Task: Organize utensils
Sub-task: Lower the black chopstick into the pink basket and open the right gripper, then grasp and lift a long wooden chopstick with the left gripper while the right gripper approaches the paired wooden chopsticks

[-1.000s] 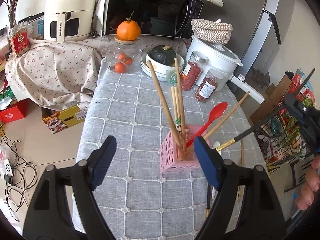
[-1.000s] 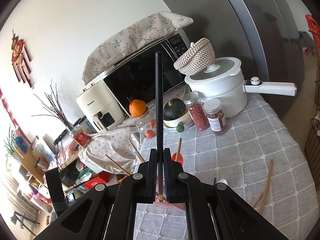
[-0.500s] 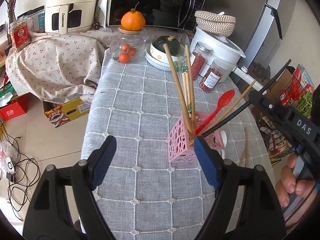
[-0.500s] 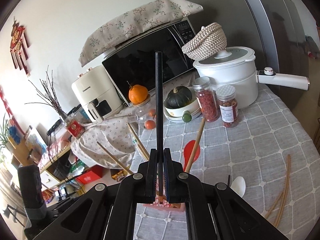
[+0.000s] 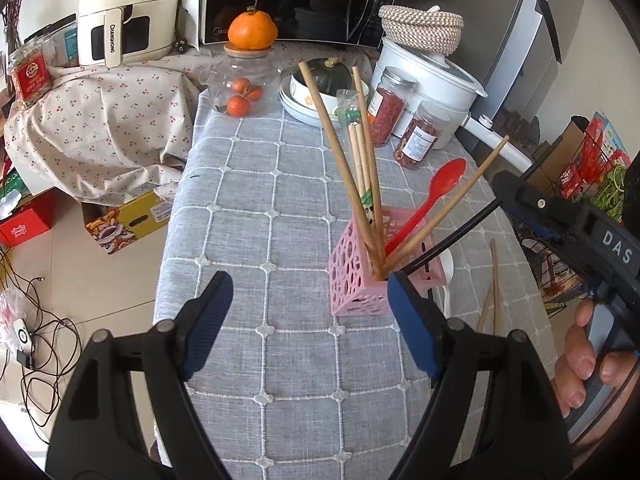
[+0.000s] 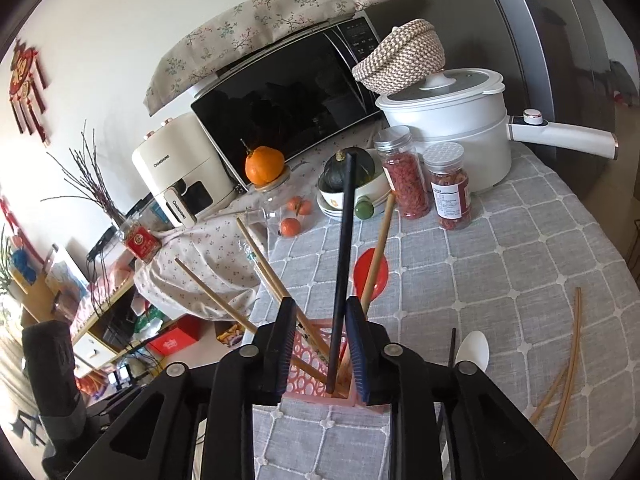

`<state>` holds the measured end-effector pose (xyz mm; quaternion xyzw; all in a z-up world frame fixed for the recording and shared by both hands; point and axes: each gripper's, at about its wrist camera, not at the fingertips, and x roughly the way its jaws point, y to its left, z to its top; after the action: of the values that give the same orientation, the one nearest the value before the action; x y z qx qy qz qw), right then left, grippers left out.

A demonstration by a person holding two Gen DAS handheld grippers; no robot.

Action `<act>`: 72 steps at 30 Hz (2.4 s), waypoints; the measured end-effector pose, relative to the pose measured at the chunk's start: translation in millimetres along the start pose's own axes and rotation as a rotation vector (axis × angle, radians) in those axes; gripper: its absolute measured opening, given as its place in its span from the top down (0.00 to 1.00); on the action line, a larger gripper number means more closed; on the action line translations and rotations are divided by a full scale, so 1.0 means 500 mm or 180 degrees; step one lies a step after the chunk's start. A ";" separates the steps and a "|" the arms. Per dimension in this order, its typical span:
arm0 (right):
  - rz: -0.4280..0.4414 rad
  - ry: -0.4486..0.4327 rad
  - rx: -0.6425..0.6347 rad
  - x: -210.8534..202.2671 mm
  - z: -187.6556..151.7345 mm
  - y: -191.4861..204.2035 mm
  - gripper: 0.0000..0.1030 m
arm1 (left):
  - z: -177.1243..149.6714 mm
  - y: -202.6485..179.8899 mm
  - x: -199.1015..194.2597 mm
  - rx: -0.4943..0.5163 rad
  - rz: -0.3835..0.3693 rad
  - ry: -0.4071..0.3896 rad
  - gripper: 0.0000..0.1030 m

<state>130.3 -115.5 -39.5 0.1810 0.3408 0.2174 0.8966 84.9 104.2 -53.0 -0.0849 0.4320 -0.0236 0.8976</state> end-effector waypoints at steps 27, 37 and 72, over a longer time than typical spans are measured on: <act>-0.0644 0.0125 0.0170 -0.208 0.022 -0.241 0.25 | -0.069 -0.221 0.080 0.0708 -0.0156 0.0553 0.22; -0.1140 0.0698 0.0384 -0.200 -0.021 -0.363 0.25 | -0.090 -0.280 0.151 0.0659 -0.0160 0.0858 0.34; -0.1446 0.1321 0.0828 -0.154 -0.065 -0.471 0.25 | -0.116 -0.433 0.237 0.1280 -0.0526 0.1029 0.93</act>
<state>118.6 -347.2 -132.7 0.1652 0.5727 -0.0011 0.8030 120.3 -130.1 -142.5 0.0651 0.5480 -0.1954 0.8107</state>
